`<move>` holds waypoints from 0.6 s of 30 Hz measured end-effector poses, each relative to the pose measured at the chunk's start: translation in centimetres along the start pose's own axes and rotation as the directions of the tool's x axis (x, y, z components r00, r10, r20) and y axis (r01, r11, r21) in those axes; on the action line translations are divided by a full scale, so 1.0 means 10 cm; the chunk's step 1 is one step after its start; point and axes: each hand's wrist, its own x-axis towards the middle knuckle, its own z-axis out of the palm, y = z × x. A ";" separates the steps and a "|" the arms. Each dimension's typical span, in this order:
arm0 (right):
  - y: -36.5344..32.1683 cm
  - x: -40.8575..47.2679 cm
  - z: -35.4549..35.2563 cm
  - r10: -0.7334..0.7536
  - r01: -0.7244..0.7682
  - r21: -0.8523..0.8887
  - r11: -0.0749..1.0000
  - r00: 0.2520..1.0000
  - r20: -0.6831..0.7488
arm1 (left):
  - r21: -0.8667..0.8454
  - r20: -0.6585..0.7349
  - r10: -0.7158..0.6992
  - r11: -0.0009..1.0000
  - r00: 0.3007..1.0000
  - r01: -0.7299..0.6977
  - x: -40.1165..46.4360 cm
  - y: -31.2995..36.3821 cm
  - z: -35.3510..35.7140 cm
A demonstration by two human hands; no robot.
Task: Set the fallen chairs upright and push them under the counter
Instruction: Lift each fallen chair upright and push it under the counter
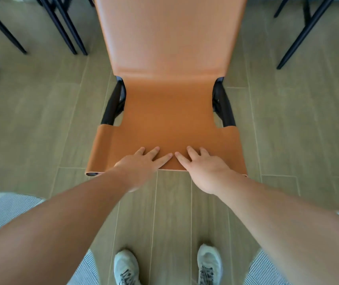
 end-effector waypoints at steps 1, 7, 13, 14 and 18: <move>0.05 -0.04 -0.10 -0.019 0.018 -0.032 0.999 0.999 -0.035 | 0.011 -0.021 -0.009 1.000 1.000 0.009 -0.03 -0.03 -0.10; 0.38 -0.18 -0.56 -0.123 0.087 -0.169 0.982 0.969 -0.214 | 0.053 -0.111 -0.041 0.997 0.993 0.047 -0.12 -0.19 -0.68; 0.61 -0.11 -0.96 -0.146 0.078 -0.182 0.980 0.907 -0.394 | 0.093 -0.259 -0.051 0.993 0.964 0.077 -0.14 -0.44 -1.10; 0.66 -0.09 -1.00 -0.138 0.067 -0.176 0.982 0.893 -0.428 | 0.129 -0.303 -0.023 0.990 0.953 0.065 -0.15 -0.48 -1.15; 0.84 0.01 -1.16 -0.172 0.051 -0.230 0.972 0.820 -0.545 | 0.224 -0.402 0.073 0.974 0.913 0.021 -0.15 -0.66 -1.34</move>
